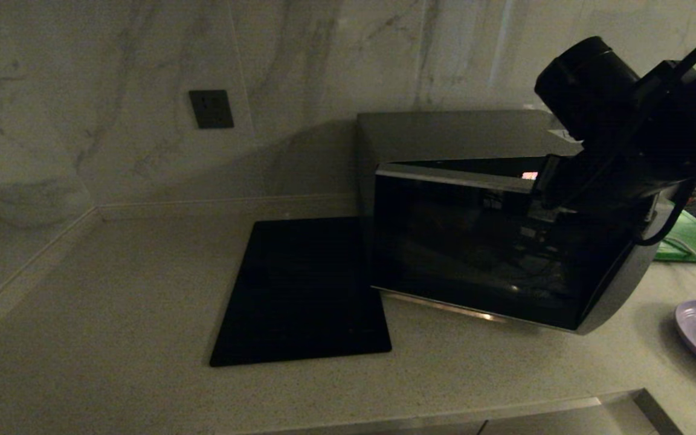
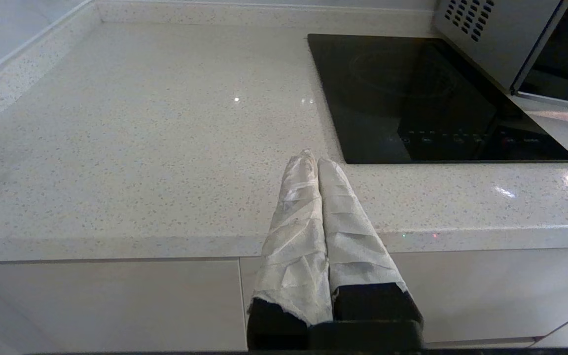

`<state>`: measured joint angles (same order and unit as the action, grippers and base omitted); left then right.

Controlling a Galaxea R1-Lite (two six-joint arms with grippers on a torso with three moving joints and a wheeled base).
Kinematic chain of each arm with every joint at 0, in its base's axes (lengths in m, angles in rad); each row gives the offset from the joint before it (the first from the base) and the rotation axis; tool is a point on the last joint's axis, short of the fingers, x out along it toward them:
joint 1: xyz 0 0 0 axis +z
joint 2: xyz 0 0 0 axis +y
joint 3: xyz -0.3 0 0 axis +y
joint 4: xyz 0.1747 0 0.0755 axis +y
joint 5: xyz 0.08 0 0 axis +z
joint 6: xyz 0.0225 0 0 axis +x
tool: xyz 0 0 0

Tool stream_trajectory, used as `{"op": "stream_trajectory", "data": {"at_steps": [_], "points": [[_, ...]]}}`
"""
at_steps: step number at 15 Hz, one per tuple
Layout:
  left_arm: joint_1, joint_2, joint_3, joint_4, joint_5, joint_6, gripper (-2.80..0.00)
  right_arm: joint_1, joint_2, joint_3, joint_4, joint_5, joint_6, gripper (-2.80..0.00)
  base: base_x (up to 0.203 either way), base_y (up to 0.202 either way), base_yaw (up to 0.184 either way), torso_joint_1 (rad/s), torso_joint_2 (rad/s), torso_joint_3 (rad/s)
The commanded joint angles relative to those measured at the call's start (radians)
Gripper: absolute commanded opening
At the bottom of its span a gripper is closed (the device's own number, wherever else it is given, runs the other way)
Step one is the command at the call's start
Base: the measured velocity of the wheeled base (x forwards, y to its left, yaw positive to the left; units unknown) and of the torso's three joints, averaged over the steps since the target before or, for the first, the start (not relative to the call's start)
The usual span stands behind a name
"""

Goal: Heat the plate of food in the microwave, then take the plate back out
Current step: Close the microwave oven

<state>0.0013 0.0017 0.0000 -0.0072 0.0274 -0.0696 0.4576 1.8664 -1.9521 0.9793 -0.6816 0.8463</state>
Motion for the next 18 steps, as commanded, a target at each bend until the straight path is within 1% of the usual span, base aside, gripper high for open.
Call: {"op": "stream_trajectory", "data": {"at_steps": [1,3,5,8,14,18], "points": [[0.000,0.000,0.000,0.000,0.001,-0.001,-2.80,-0.069,0.011,0.004,-0.064,0.003,-0.041,-2.80,0.000,0.000,0.000,0.000,0.00,0.000],[0.000,0.000,0.000,0.000,0.000,-0.001,-2.80,-0.104,0.034,0.002,-0.121,0.015,-0.084,-2.80,0.000,0.000,0.000,0.000,0.00,0.000],[0.000,0.000,0.000,0.000,0.000,-0.001,-2.80,-0.121,0.060,-0.001,-0.165,0.025,-0.107,-2.80,0.000,0.000,0.000,0.000,0.00,0.000],[0.000,0.000,0.000,0.000,0.002,-0.001,-2.80,-0.147,0.084,-0.007,-0.219,0.069,-0.146,-2.80,0.000,0.000,0.000,0.000,0.00,0.000],[0.000,0.000,0.000,0.000,0.000,-0.001,-2.80,-0.174,0.112,-0.018,-0.318,0.086,-0.176,-2.80,0.000,0.000,0.000,0.000,0.00,0.000],[0.000,0.000,0.000,0.000,0.000,-0.001,-2.80,-0.174,0.112,-0.018,-0.341,0.087,-0.196,-2.80,0.000,0.000,0.000,0.000,0.00,0.000]]}}
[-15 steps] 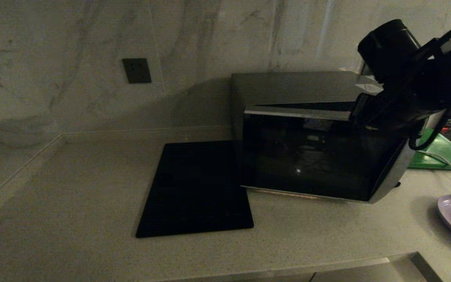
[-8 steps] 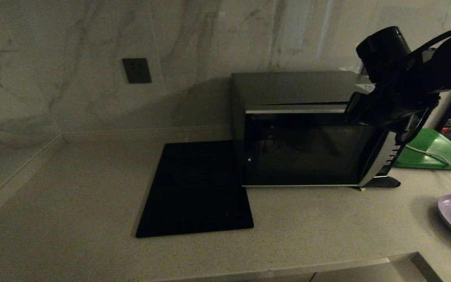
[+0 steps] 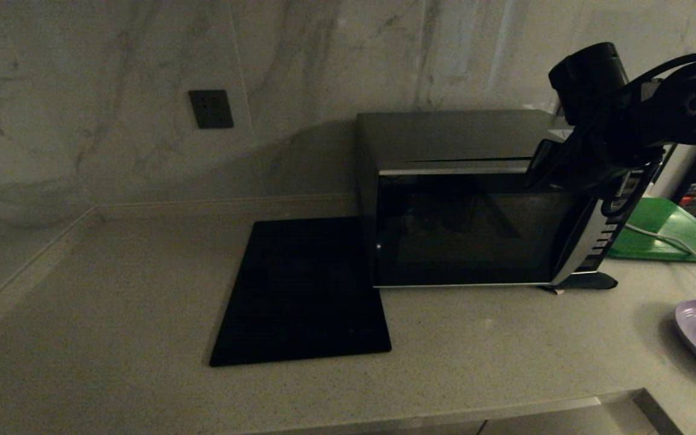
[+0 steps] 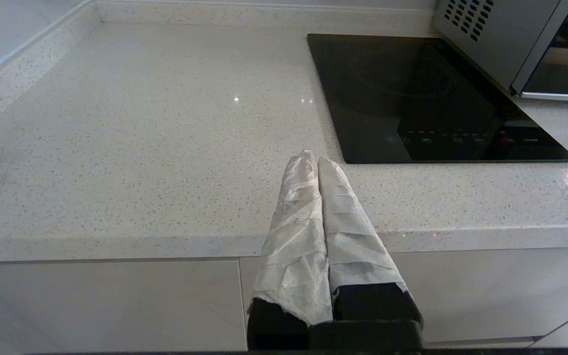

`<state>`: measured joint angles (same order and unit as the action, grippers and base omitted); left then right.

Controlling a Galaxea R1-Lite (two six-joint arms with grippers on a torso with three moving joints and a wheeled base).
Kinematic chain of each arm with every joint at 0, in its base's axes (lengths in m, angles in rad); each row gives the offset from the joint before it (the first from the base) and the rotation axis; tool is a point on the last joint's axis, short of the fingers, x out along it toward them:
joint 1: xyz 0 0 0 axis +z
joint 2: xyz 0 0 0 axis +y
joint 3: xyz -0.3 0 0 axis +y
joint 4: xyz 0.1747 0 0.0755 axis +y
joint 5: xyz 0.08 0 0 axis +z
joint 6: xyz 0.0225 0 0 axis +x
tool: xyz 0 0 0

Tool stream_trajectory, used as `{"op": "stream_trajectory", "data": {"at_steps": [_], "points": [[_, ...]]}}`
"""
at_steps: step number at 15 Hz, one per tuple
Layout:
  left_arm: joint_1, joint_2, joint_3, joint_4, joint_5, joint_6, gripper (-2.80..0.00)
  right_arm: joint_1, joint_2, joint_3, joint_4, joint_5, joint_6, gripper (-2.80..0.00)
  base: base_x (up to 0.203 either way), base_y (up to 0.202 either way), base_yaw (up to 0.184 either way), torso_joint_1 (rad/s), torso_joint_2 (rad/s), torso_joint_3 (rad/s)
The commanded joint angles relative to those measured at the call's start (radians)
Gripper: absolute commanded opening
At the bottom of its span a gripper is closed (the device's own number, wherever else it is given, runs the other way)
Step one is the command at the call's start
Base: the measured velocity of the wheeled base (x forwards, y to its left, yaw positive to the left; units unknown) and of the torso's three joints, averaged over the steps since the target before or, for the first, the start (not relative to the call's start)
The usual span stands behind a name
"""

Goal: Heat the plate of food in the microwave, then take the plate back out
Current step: Close the microwave oven

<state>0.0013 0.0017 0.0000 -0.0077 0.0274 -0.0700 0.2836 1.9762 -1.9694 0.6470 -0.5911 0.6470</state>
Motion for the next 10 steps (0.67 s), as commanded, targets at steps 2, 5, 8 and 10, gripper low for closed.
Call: {"op": "stream_trajectory", "data": {"at_steps": [2,5,8,10], "points": [[0.000,0.000,0.000,0.000,0.000,-0.001,-2.80,0.000,0.006,0.000,-0.020,-0.004,-0.012,-2.80,0.000,0.000,0.000,0.000,0.00,0.000],[0.000,0.000,0.000,0.000,0.000,-0.001,-2.80,-0.003,0.013,0.000,-0.052,-0.004,-0.032,-2.80,0.000,0.000,0.000,0.000,0.00,0.000],[0.000,0.000,0.000,0.000,0.000,-0.001,-2.80,-0.003,0.021,0.000,-0.067,-0.004,-0.032,-2.80,0.000,0.000,0.000,0.000,0.00,0.000],[0.000,0.000,0.000,0.000,0.001,-0.001,-2.80,-0.003,0.029,0.000,-0.084,-0.004,-0.027,-2.80,0.000,0.000,0.000,0.000,0.00,0.000]]}}
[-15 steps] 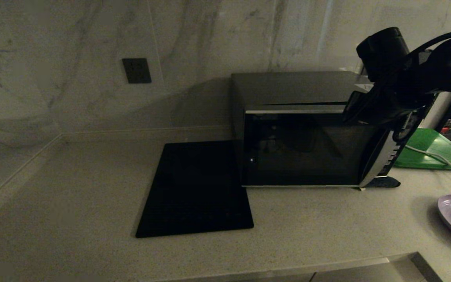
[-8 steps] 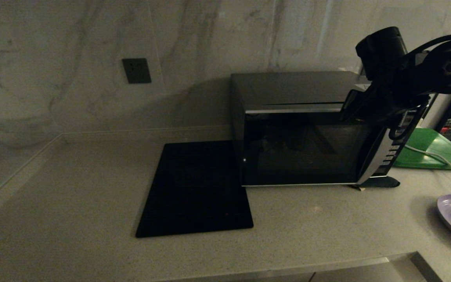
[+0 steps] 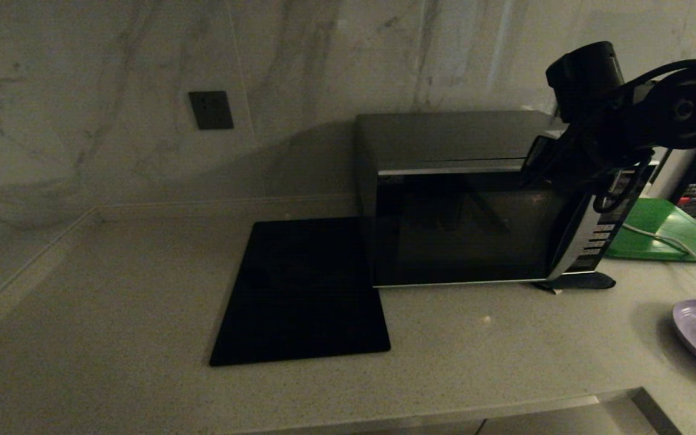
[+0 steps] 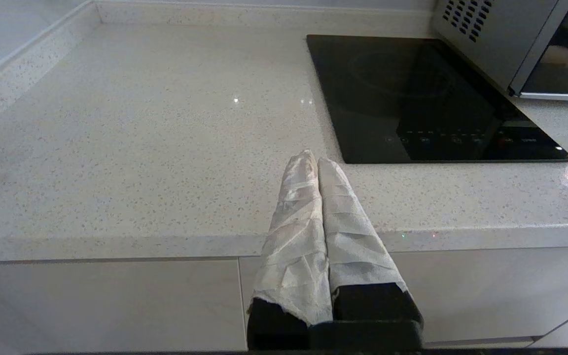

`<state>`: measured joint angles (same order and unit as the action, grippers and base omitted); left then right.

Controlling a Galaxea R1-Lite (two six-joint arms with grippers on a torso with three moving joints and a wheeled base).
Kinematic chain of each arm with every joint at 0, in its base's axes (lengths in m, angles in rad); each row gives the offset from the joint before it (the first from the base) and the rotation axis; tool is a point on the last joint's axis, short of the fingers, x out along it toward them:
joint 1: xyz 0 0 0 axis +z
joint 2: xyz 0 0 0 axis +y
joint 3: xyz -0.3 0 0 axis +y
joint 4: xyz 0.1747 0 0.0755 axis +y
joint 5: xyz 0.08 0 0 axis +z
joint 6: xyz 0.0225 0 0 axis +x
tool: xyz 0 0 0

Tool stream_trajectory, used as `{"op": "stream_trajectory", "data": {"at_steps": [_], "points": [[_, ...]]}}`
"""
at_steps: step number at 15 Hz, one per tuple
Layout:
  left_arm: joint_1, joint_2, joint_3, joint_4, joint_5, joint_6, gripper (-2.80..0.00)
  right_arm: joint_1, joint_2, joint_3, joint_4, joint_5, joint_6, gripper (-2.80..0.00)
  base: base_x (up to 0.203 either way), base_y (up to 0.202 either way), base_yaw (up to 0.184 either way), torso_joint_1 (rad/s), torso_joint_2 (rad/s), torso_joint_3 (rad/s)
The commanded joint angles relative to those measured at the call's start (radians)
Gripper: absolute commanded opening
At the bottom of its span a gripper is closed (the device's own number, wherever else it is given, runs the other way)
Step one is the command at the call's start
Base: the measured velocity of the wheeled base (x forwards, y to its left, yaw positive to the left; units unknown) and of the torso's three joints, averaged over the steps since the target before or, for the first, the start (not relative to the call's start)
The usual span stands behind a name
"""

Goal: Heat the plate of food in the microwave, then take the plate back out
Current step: Close the microwave oven

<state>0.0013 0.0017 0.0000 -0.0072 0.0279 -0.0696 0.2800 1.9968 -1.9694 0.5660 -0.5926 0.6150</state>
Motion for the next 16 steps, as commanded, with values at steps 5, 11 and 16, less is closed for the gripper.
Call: {"op": "stream_trajectory", "data": {"at_steps": [5,11,16], "points": [[0.000,0.000,0.000,0.000,0.000,-0.001,-2.80,0.001,-0.004,0.009,-0.036,-0.006,0.007,-2.80,0.000,0.000,0.000,0.000,0.00,0.000],[0.000,0.000,0.000,0.000,0.000,-0.001,-2.80,0.001,-0.191,0.172,-0.036,-0.006,-0.033,-2.80,0.000,0.000,0.000,0.000,0.00,0.000],[0.000,0.000,0.000,0.000,0.001,-0.001,-2.80,-0.025,-0.493,0.469,-0.036,-0.045,-0.187,-2.80,0.000,0.000,0.000,0.000,0.00,0.000]]}}
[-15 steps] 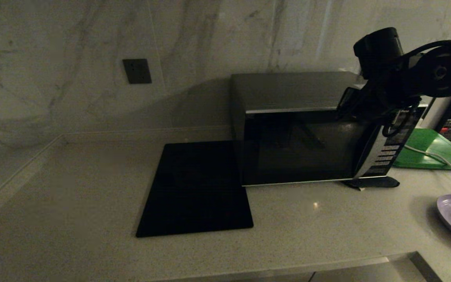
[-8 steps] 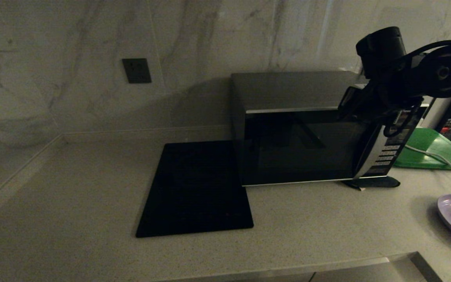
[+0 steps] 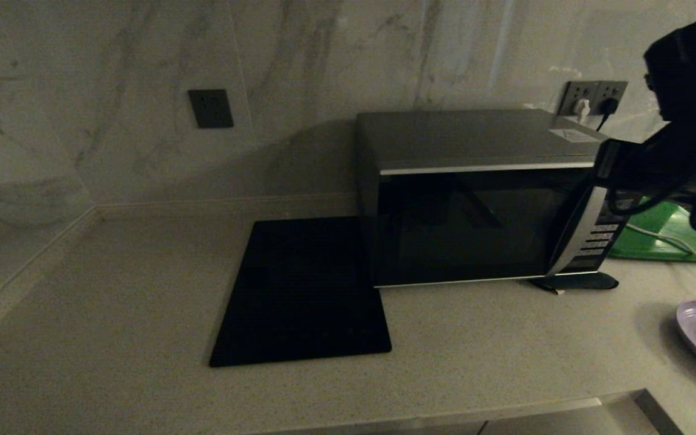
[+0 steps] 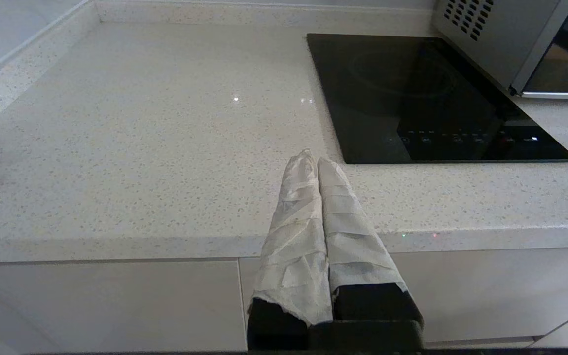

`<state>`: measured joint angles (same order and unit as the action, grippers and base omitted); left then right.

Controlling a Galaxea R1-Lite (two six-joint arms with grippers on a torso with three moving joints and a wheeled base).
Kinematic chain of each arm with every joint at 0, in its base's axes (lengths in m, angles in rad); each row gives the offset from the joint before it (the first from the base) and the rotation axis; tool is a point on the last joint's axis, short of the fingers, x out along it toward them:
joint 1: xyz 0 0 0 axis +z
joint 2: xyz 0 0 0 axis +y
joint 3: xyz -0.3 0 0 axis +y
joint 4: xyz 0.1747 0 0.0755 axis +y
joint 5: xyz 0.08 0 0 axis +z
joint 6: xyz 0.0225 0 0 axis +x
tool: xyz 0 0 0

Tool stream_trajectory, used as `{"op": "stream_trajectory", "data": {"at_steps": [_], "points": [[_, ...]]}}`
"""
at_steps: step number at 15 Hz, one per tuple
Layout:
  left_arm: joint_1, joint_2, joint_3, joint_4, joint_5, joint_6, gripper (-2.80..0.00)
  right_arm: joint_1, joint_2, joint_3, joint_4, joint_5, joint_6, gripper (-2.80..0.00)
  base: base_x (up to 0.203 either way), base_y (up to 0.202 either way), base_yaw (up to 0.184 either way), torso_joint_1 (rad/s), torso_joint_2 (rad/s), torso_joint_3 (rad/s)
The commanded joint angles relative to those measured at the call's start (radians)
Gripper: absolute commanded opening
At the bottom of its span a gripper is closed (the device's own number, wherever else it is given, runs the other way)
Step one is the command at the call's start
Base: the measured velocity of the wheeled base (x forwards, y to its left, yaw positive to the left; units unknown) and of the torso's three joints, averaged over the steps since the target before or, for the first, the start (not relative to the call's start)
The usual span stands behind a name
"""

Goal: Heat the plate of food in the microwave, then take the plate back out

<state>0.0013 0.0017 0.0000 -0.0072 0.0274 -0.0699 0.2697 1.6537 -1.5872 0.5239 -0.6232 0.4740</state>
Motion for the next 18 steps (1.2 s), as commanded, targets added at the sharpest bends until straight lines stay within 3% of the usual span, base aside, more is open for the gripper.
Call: {"op": "stream_trajectory", "data": {"at_steps": [1,5,8,12,16,17,18], "points": [[0.000,0.000,0.000,0.000,0.000,-0.001,-2.80,-0.038,-0.214,0.137,0.007,-0.026,-0.108,-2.80,0.000,0.000,0.000,0.000,0.00,0.000],[0.000,0.000,0.000,0.000,0.002,-0.001,-2.80,-0.210,-0.467,0.337,0.008,-0.025,-0.417,-2.80,0.000,0.000,0.000,0.000,0.00,0.000],[0.000,0.000,0.000,0.000,0.001,-0.001,-2.80,-0.274,-0.659,0.470,0.009,0.059,-0.557,-2.80,0.000,0.000,0.000,0.000,0.00,0.000],[0.000,0.000,0.000,0.000,0.002,-0.001,-2.80,-0.296,-0.978,0.639,0.010,0.186,-0.613,-2.80,0.000,0.000,0.000,0.000,0.00,0.000],[0.000,0.000,0.000,0.000,0.000,-0.001,-2.80,-0.314,-1.300,0.807,0.011,0.239,-0.621,-2.80,0.000,0.000,0.000,0.000,0.00,0.000],[0.000,0.000,0.000,0.000,0.000,-0.001,-2.80,-0.314,-1.361,0.839,0.011,0.253,-0.608,-2.80,0.000,0.000,0.000,0.000,0.00,0.000],[0.000,0.000,0.000,0.000,0.000,-0.001,-2.80,-0.314,-1.390,0.860,0.011,0.265,-0.541,-2.80,0.000,0.000,0.000,0.000,0.00,0.000]]}}
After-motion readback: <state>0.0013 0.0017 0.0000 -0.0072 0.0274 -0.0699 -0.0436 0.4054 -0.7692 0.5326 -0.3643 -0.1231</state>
